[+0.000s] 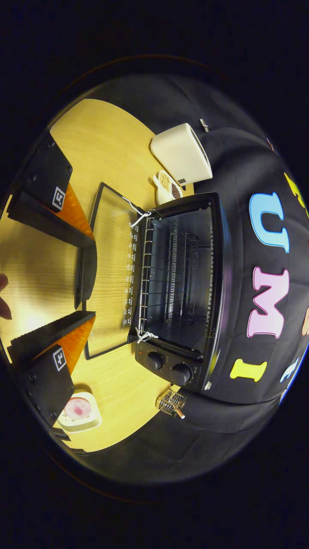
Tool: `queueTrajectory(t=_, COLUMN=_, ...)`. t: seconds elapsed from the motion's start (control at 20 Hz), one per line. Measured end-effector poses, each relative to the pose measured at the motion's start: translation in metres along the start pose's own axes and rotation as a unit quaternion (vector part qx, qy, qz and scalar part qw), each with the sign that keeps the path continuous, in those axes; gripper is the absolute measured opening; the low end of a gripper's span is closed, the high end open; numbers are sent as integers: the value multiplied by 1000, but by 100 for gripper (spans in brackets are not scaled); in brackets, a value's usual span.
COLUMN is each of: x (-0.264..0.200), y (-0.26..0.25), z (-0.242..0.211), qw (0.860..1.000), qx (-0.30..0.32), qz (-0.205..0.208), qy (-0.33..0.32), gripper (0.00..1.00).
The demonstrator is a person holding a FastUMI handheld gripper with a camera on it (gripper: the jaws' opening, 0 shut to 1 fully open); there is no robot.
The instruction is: Open the toaster oven, put the food inside, and close the toaster oven door.
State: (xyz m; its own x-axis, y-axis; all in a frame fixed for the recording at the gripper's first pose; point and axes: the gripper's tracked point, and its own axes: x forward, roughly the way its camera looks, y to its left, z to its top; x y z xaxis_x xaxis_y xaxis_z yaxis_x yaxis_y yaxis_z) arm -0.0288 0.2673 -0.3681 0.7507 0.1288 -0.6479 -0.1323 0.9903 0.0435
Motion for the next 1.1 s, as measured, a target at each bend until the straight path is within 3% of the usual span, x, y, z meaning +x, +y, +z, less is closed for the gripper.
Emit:
queueTrajectory(t=0.2, x=-3, y=-4, z=-4, qw=1000, qx=5, qz=11, qy=5, gripper=99)
queueTrajectory(t=0.55, x=-45, y=-32, z=20, qw=997, qx=-29, qz=70, qy=-27, gripper=99)
queueTrajectory(t=1.1, x=-112, y=-170, z=46, qw=995, qx=-19, qz=90, qy=-39, gripper=99)
